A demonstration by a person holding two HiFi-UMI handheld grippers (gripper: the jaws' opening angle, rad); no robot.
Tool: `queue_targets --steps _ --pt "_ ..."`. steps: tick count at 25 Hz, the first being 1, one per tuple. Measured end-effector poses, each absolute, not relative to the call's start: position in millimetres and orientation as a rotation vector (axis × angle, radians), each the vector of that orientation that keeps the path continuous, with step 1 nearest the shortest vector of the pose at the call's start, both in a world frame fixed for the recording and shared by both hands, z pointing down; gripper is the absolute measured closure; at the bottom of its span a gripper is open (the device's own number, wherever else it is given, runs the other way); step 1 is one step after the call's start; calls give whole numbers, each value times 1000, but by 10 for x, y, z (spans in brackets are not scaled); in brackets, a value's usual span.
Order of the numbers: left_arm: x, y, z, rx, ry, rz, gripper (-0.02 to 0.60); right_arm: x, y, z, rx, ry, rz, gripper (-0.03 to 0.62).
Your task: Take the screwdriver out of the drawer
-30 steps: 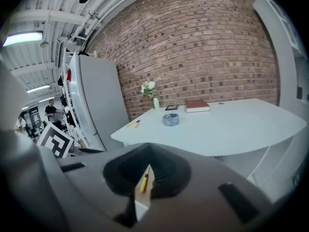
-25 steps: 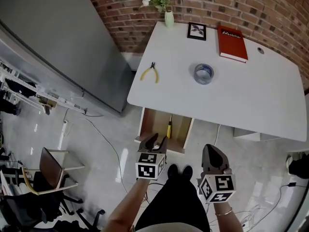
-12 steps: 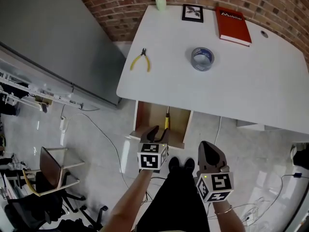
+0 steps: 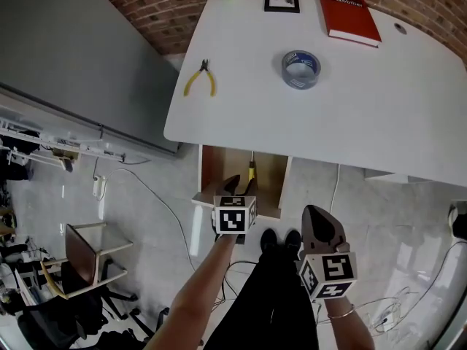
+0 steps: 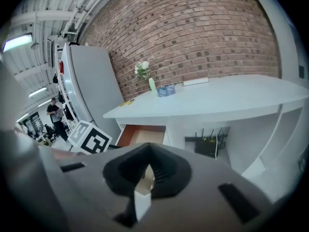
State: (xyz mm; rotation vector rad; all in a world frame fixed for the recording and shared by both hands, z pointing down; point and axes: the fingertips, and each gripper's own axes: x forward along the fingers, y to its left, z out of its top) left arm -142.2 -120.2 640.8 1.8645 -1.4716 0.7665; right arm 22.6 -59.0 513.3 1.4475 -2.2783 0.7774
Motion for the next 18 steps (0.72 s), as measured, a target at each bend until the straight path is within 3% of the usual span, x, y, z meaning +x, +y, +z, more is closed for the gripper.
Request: queue_targets --steps 18 --pt "-1387 -1460 7139 1806 -1374 954 405 396 -518 5524 1523 -2210 887 592"
